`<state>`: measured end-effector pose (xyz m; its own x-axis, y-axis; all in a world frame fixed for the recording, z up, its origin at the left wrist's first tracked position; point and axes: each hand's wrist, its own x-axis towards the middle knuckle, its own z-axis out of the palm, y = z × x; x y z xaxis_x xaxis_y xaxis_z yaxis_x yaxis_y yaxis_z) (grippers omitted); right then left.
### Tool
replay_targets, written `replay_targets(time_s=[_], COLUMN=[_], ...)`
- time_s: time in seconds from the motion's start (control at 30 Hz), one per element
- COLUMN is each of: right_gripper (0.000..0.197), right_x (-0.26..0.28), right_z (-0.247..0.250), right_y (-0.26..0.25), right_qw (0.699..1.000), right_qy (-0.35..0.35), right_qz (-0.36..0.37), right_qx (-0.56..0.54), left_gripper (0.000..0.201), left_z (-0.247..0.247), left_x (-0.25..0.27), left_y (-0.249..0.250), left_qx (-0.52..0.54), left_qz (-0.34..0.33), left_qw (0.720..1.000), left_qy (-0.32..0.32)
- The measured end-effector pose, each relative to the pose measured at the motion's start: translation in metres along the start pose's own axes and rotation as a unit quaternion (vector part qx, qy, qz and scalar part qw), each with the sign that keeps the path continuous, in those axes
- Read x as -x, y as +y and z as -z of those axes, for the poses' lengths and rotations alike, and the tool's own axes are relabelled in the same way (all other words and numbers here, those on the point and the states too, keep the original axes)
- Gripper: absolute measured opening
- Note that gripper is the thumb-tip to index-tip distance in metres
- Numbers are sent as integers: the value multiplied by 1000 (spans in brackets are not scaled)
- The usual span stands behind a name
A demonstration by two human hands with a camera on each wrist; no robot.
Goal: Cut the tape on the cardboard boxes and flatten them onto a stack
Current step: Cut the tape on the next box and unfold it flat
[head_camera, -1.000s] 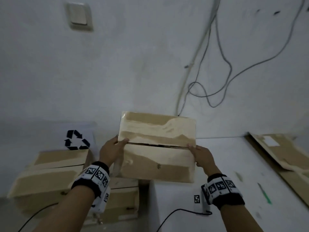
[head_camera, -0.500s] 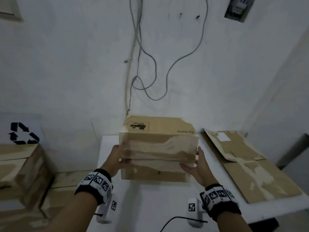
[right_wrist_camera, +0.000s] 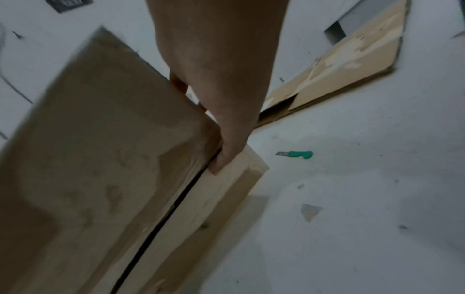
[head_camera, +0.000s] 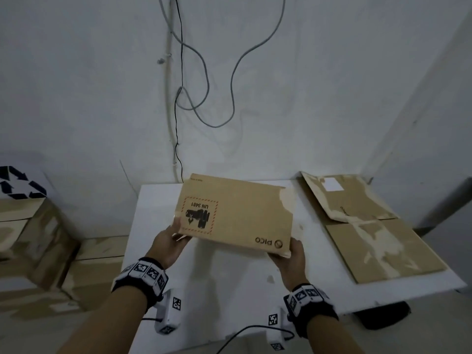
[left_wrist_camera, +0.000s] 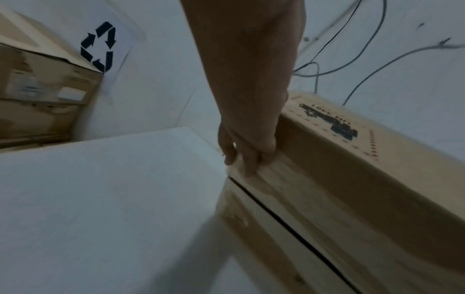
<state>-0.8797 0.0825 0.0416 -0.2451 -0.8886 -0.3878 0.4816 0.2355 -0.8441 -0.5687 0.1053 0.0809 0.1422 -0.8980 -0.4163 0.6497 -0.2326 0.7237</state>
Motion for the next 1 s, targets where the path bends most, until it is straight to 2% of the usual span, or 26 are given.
replay_targets(time_s=[0.07,0.13,0.17,0.2,0.27,0.3,0.37,0.4,0.43,0.5,0.53,0.57,0.6,0.67,0.77,0.83,0.93,0.97,1.0], right_gripper=[42,42,33,21,19,20,20,19,16,12,16,20,20,20,28,33,66,65,52], right_x=[-10,-14,-13,-14,-11,-10,-9,-8,-9,-15,-22,-29,-36,-54,-90,-110,-126,-129,-135], right_z=[7,11,13,17,22,24,29,33,37,49,57,64,69,76,82,82,82,82,84], right_y=[10,22,31,42,62,71,82,85,85,86,84,81,76,64,50,44,42,40,42], right_qw=[1000,999,999,999,995,992,986,984,982,975,969,960,946,909,863,820,744,727,713], right_qy=[12,21,23,30,45,53,58,54,47,40,44,56,69,98,83,40,-45,-61,-67], right_qz=[-17,-30,-25,-28,-60,-82,-106,-109,-106,-85,-64,-35,-7,27,16,10,18,20,33], right_qx=[6,12,17,27,63,84,116,131,151,202,233,271,317,404,498,571,667,683,697], left_gripper=[27,28,30,25,22,29,72,82,83,74,77,88,101,109,112,103,85,83,80], left_z=[6,13,12,17,34,34,39,33,32,24,19,19,15,12,7,0,-17,-23,-29], left_x=[-8,-14,-10,-16,-33,-33,-41,-38,-40,-42,-42,-47,-48,-55,-65,-70,-75,-78,-79], left_y=[-8,-17,-22,-25,-36,-37,-45,-43,-41,-40,-39,-42,-44,-50,-60,-64,-65,-66,-67], left_qx=[-5,-81,-144,-177,-198,-192,-144,-108,-82,-104,-129,-167,-212,-268,-263,-244,-245,-238,-232], left_qz=[51,46,2,-14,-22,-9,33,36,24,32,44,44,46,43,-14,-47,-83,-92,-104], left_qw=[999,995,989,983,971,969,972,977,983,983,981,973,957,934,934,931,909,902,898], left_qy=[14,32,20,41,132,156,185,181,164,145,139,155,191,231,240,266,327,347,358])
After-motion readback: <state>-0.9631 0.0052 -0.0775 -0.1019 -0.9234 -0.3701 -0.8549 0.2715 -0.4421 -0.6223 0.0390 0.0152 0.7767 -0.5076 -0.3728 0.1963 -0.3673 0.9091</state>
